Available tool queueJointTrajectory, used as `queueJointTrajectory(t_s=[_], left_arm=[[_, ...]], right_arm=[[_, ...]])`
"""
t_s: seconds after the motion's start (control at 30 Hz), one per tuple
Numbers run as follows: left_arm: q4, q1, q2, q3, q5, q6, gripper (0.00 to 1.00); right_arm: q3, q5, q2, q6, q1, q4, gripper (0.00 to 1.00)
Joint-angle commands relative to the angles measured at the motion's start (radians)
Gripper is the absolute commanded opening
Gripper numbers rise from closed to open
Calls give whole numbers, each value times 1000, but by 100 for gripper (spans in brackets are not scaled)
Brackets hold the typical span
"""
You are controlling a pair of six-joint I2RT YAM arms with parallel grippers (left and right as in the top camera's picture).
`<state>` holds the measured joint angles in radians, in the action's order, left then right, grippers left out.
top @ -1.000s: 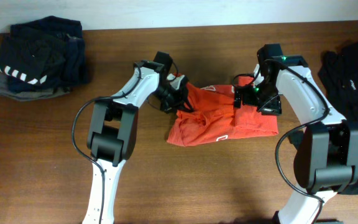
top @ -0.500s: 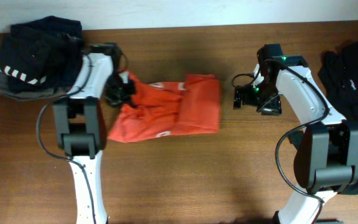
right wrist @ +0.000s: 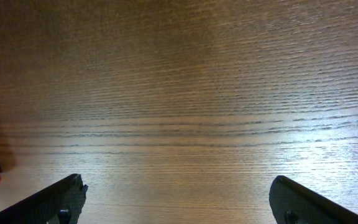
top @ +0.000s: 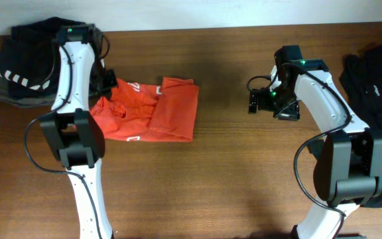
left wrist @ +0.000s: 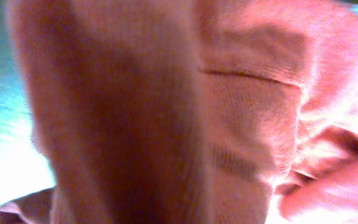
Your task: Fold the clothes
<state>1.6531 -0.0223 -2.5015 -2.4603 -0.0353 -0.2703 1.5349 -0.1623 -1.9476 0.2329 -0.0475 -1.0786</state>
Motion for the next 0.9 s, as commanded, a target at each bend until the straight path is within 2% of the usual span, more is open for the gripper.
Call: queueJointTrajectory(t_s=[0.0, 0.47, 0.5, 0.57, 0.6, 0.63, 0.67, 0.7, 0.73, 0.87], left_arm=[[18, 71, -9, -98, -44, 1, 1], [-48, 421, -10, -103, -45, 1, 1], [-51, 439, -11, -102, -45, 1, 6], [-52, 470, -14, -102, -45, 2, 32], [-55, 482, -16, -102, -47, 2, 41], [-55, 492, -18, -102, -53, 2, 58], [-55, 504, -19, -102, -73, 2, 81], [-55, 510, -19, -102, -86, 2, 92], [-55, 513, -19, -102, -95, 2, 99], [-52, 510, -19, -103, -132, 2, 99]], right_arm=[[10, -2, 17, 4, -5, 1, 99], [10, -2, 17, 4, -5, 4, 99], [10, -2, 17, 4, -5, 0, 99], [10, -2, 17, 3, -5, -11, 99], [10, -2, 17, 3, -5, -15, 99], [10, -2, 17, 3, -5, -18, 99], [10, -2, 17, 3, -5, -21, 99], [10, -2, 17, 3, -5, -22, 99], [10, -2, 17, 3, -5, -22, 99], [10, -2, 17, 4, -5, -22, 99]])
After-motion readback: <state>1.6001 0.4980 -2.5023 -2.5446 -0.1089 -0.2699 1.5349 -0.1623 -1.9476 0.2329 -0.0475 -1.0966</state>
